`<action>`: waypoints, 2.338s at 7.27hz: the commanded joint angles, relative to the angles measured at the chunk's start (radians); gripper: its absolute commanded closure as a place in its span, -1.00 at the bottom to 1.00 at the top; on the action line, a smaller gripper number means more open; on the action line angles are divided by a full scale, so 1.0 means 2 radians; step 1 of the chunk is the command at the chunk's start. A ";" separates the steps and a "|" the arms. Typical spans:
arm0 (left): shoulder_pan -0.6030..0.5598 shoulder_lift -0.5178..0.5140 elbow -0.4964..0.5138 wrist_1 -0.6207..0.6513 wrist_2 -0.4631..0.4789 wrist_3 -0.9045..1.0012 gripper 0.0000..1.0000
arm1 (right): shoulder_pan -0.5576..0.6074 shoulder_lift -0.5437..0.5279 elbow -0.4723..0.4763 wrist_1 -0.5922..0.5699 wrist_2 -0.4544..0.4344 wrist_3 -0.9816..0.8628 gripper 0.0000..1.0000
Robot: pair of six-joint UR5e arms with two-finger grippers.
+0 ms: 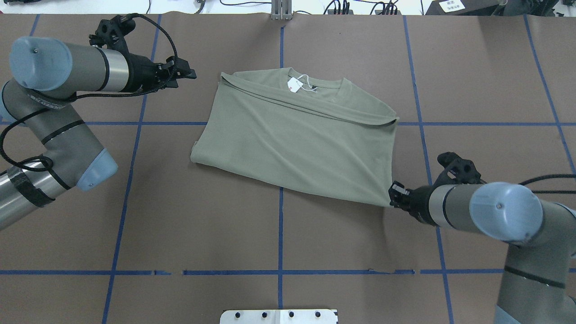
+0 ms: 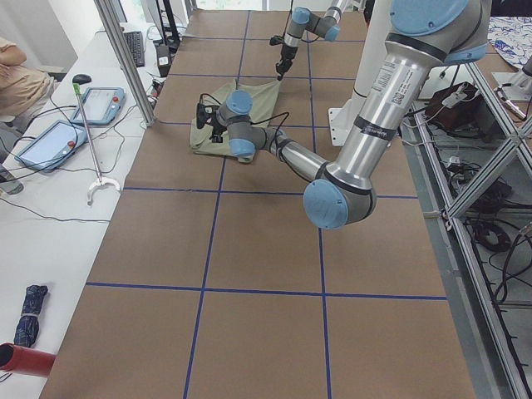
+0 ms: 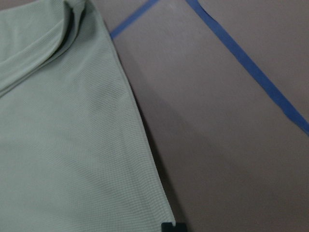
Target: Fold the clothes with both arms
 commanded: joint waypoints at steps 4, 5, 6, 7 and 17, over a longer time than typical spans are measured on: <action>0.041 0.025 -0.057 0.002 -0.043 -0.104 -0.53 | -0.195 -0.067 0.141 -0.085 -0.025 0.076 -0.99; 0.057 0.026 -0.057 0.003 -0.042 -0.127 -0.53 | -0.190 -0.067 0.142 -0.087 -0.058 0.077 -1.00; 0.081 0.029 -0.057 0.014 -0.039 -0.154 -0.53 | -0.169 -0.066 0.144 -0.087 -0.090 0.076 -1.00; 0.108 0.032 -0.055 0.031 -0.029 -0.158 -0.51 | -0.132 -0.063 0.139 -0.087 -0.098 0.074 -1.00; 0.168 0.022 -0.036 0.111 0.027 -0.156 0.16 | -0.082 -0.010 0.081 -0.087 -0.099 0.071 -1.00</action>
